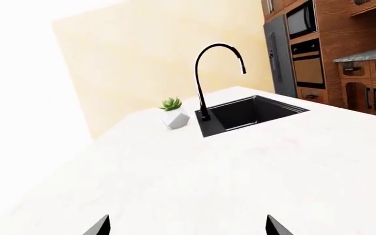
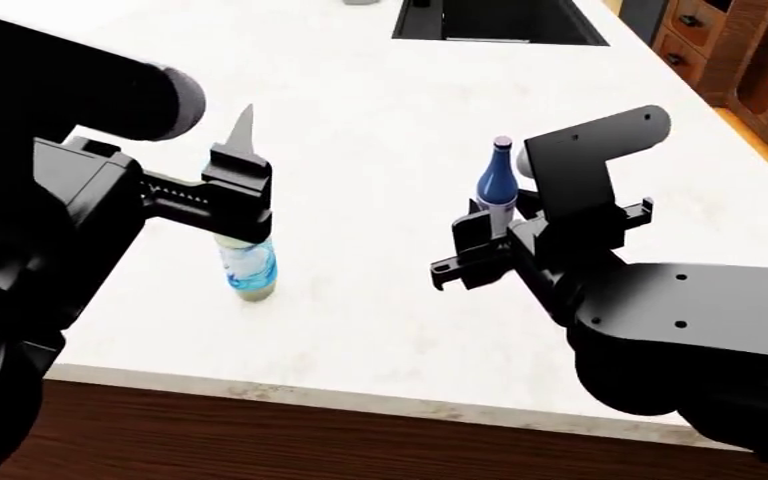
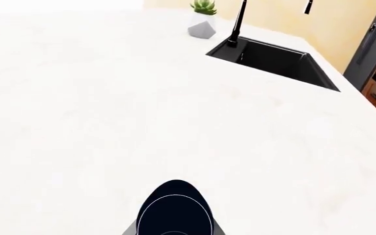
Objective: Move the drinks to the dining counter.
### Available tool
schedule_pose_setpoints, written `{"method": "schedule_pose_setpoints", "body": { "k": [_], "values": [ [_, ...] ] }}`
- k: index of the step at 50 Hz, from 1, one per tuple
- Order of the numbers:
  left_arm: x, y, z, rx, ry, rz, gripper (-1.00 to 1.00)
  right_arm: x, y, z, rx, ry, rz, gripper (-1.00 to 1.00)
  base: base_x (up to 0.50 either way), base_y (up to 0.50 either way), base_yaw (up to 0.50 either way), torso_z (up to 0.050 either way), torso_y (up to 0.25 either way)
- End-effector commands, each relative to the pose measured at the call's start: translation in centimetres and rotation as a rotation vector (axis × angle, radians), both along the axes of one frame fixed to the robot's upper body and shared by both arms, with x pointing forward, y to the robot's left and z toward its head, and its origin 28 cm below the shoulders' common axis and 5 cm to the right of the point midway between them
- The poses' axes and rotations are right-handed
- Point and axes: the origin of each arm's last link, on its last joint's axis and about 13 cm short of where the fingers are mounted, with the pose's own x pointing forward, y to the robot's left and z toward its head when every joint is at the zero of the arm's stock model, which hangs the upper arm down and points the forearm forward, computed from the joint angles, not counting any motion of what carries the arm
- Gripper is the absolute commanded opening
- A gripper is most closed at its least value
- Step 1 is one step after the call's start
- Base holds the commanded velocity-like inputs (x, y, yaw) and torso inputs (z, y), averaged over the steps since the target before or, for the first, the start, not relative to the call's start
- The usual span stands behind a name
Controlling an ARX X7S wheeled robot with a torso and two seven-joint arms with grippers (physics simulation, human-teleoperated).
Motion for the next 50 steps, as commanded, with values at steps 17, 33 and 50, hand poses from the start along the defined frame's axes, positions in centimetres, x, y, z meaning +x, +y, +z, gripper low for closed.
{"method": "schedule_pose_setpoints", "body": {
  "k": [17, 33, 50],
  "values": [
    [-0.3, -0.2, 0.0, -0.003, -0.007, -0.023, 1.00, 1.1, 0.0, -2.3, -0.009, 0.033, -0.009, -1.00, 0.00, 0.00, 0.00, 0.000, 0.000],
    [-0.3, -0.3, 0.1, 0.001, -0.007, -0.031, 1.00, 1.0, -0.2, -2.4, -0.008, 0.044, -0.019, -1.00, 0.00, 0.00, 0.00, 0.000, 0.001],
    [-0.4, -0.3, -0.1, -0.001, -0.006, -0.029, 1.00, 1.1, -0.2, -2.4, 0.009, 0.049, -0.024, 1.00, 0.00, 0.00, 0.00, 0.000, 0.000]
  ]
}}
